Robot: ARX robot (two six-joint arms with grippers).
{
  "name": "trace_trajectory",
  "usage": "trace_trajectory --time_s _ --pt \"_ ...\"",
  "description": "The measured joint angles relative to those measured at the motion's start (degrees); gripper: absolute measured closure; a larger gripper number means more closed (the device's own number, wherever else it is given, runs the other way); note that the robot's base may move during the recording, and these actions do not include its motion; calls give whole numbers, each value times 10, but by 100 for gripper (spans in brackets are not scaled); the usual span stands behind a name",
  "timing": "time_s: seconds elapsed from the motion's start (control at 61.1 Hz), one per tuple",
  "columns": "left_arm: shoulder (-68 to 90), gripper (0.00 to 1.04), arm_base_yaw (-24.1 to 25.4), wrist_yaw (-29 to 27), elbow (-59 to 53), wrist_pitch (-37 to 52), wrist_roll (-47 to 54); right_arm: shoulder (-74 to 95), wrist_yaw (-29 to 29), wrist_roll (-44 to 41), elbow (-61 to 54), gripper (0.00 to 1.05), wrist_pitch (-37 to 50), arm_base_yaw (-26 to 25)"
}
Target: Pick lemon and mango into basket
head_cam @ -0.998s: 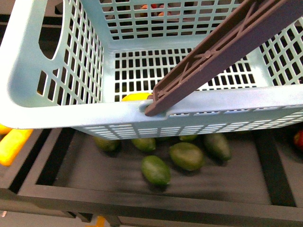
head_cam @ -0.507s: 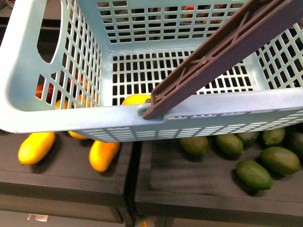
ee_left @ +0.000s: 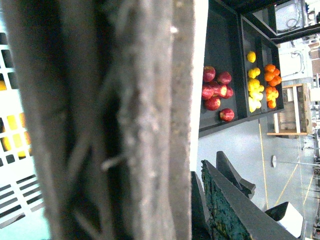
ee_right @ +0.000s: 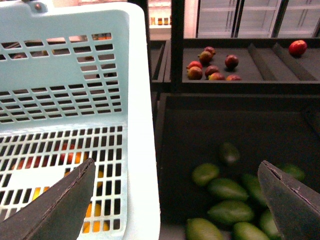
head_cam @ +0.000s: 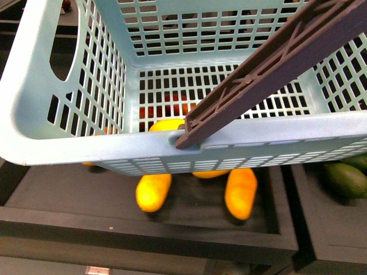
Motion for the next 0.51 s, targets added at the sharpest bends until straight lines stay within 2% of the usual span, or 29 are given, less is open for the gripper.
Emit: trace_trajectory --time_s 0.507 --pt "0 77 0 0 0 0 -1 0 0 0 0 9 0 0"
